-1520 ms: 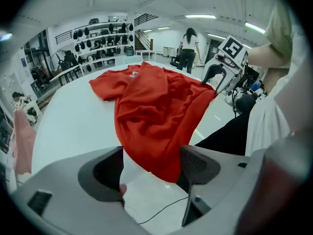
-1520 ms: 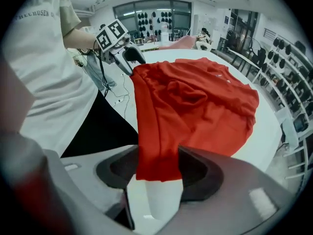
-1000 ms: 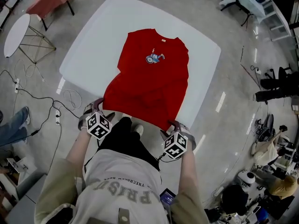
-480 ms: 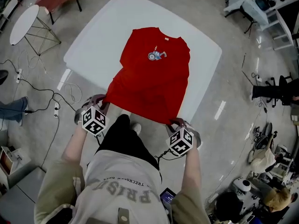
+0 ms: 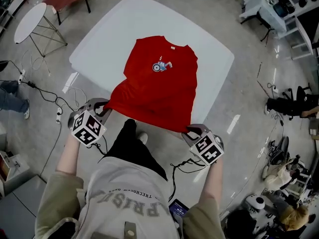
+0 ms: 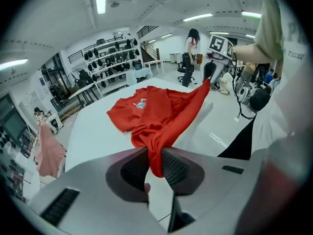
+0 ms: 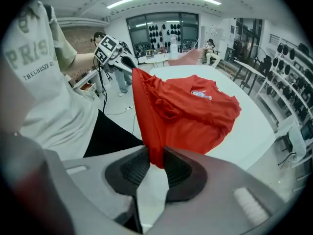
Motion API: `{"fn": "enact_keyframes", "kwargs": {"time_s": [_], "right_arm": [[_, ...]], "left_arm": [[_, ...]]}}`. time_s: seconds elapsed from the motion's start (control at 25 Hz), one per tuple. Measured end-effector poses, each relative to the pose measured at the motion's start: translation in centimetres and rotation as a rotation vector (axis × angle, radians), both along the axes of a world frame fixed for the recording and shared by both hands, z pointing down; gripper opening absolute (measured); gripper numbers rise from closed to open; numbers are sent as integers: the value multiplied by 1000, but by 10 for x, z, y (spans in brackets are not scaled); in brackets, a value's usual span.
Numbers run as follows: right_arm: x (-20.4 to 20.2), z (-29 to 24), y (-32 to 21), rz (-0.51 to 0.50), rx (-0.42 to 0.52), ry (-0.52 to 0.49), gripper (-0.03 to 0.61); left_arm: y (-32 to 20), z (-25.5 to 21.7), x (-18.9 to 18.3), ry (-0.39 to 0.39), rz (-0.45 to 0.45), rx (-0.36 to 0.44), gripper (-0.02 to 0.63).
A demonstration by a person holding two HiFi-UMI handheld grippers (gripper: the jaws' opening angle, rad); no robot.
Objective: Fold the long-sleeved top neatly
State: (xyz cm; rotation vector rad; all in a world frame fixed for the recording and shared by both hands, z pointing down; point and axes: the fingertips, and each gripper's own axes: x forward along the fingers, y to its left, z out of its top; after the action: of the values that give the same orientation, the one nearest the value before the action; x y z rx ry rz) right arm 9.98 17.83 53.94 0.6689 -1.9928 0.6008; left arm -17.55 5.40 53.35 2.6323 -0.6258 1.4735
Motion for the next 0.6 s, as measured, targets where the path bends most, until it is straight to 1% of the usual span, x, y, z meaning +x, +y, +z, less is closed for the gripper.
{"fn": "enact_keyframes", "kwargs": {"time_s": [0.16, 0.28, 0.44, 0.6], "right_arm": [[11, -10, -37, 25, 28, -11, 84], [26, -7, -71, 87, 27, -27, 84], [52, 5, -120, 182, 1, -26, 84], [68, 20, -158, 239, -30, 6, 84]], "left_arm": [[-32, -5, 7, 18, 4, 20, 64], [-67, -2, 20, 30, 3, 22, 64], [-120, 10, 48, 34, -10, -11, 64], [-161, 24, 66, 17, -13, -56, 64]]}}
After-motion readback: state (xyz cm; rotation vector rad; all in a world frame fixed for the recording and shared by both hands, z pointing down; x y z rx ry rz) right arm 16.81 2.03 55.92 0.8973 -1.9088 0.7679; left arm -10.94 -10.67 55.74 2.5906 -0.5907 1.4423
